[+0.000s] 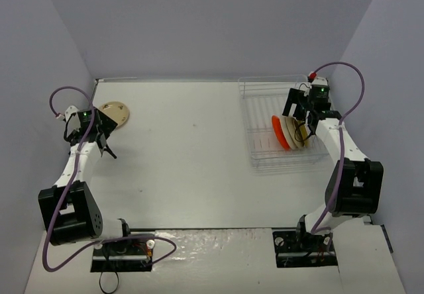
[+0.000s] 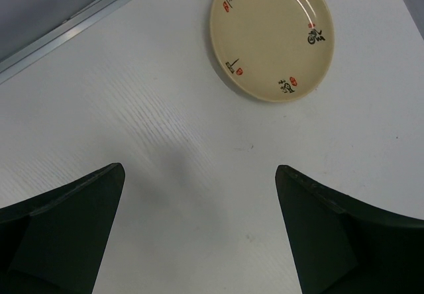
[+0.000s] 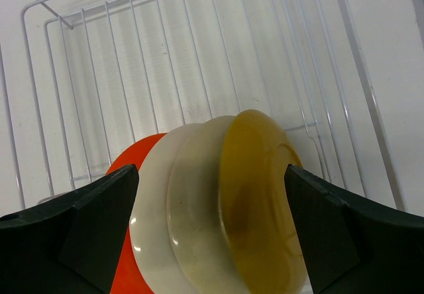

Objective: Load the plates into the dish rack

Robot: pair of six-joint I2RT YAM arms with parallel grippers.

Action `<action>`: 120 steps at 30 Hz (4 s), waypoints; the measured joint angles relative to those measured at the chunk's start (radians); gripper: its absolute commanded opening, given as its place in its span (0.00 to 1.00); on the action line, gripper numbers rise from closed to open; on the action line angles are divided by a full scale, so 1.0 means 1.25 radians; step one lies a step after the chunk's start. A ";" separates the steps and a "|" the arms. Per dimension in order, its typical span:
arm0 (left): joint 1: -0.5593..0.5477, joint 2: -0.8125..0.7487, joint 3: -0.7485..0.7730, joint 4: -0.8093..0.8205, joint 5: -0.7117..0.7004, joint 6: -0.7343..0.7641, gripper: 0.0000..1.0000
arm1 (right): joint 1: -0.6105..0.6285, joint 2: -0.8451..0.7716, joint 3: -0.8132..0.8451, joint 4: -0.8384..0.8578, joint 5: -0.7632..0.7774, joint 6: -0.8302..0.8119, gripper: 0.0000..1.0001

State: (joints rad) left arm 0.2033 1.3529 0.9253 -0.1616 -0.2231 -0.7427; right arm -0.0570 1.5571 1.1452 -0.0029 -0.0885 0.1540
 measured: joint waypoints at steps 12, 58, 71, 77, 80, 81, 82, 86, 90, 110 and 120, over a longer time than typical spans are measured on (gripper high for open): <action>0.052 0.046 0.000 0.000 0.039 -0.023 0.97 | 0.004 -0.029 -0.005 0.003 -0.022 0.002 0.92; 0.151 0.602 0.373 0.190 0.261 -0.098 0.11 | 0.040 -0.187 -0.061 0.090 0.004 0.030 1.00; 0.148 0.607 0.363 0.219 0.285 -0.104 0.00 | 0.040 -0.200 -0.071 0.090 0.017 0.030 1.00; 0.141 0.579 0.272 0.338 0.336 -0.098 0.00 | 0.040 -0.200 -0.072 0.090 0.007 0.028 1.00; 0.131 0.562 0.224 0.397 0.373 -0.099 0.00 | 0.045 -0.200 -0.072 0.090 -0.013 0.022 1.00; 0.124 0.559 0.212 0.413 0.385 -0.099 0.00 | 0.049 -0.200 -0.072 0.090 -0.022 0.019 1.00; 0.118 0.556 0.200 0.429 0.396 -0.099 0.00 | 0.053 -0.201 -0.072 0.090 -0.030 0.017 1.00; 0.075 0.554 0.194 0.484 0.458 -0.098 0.00 | 0.095 -0.201 -0.072 0.091 -0.060 -0.006 1.00; 0.027 0.539 0.180 0.552 0.526 -0.101 0.00 | 0.160 -0.200 -0.072 0.093 -0.086 -0.029 1.00; -0.395 0.173 0.094 0.583 0.638 0.074 0.00 | 0.343 -0.062 -0.054 0.217 -0.283 -0.007 1.00; -0.434 0.138 0.064 0.576 0.627 0.106 0.00 | 0.344 -0.061 -0.053 0.298 -0.329 0.071 0.37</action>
State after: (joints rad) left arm -0.3391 1.5257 1.0058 0.5584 0.5612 -0.6106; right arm 0.3729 1.4811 1.0790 0.3702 -0.4998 0.2429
